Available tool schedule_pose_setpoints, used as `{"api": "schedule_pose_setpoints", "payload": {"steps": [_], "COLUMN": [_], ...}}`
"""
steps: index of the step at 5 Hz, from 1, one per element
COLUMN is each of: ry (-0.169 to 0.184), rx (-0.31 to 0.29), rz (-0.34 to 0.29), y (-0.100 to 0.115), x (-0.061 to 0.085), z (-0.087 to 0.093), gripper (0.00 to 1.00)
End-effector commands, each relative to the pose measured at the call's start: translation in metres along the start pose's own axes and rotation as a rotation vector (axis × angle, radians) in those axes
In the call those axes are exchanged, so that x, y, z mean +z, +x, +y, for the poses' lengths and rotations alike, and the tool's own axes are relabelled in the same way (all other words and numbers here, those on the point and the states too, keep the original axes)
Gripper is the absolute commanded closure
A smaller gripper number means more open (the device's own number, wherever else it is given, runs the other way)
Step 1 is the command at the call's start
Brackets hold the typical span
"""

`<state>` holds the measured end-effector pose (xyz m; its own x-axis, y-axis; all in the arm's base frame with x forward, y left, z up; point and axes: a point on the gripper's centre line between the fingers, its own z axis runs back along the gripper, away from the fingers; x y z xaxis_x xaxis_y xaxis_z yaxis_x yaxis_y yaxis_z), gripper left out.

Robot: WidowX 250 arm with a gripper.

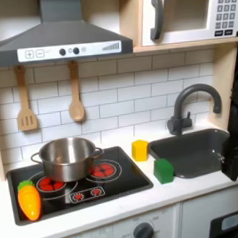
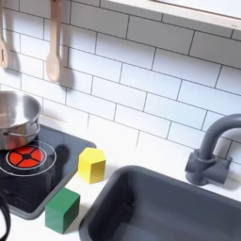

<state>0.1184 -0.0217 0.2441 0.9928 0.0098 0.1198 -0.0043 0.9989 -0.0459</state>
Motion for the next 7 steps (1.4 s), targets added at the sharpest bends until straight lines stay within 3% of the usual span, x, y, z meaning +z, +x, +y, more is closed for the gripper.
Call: {"api": "schedule_pose_setpoints", "payload": {"steps": [1,3,4,7], "ry": [0.0,0.011,0.017,0.038], "rx": [0.0,-0.012,0.014,0.018], "rz": [0.002,-0.004,0.001,-0.026], "y": [0.0,0.019,0.028,0.062], "x": [0.0,-0.009,-0.011,-0.019], "z": [0.0,0.005,0.01,0.016], "gripper": [0.0,0.0,0.0,0.0]}}
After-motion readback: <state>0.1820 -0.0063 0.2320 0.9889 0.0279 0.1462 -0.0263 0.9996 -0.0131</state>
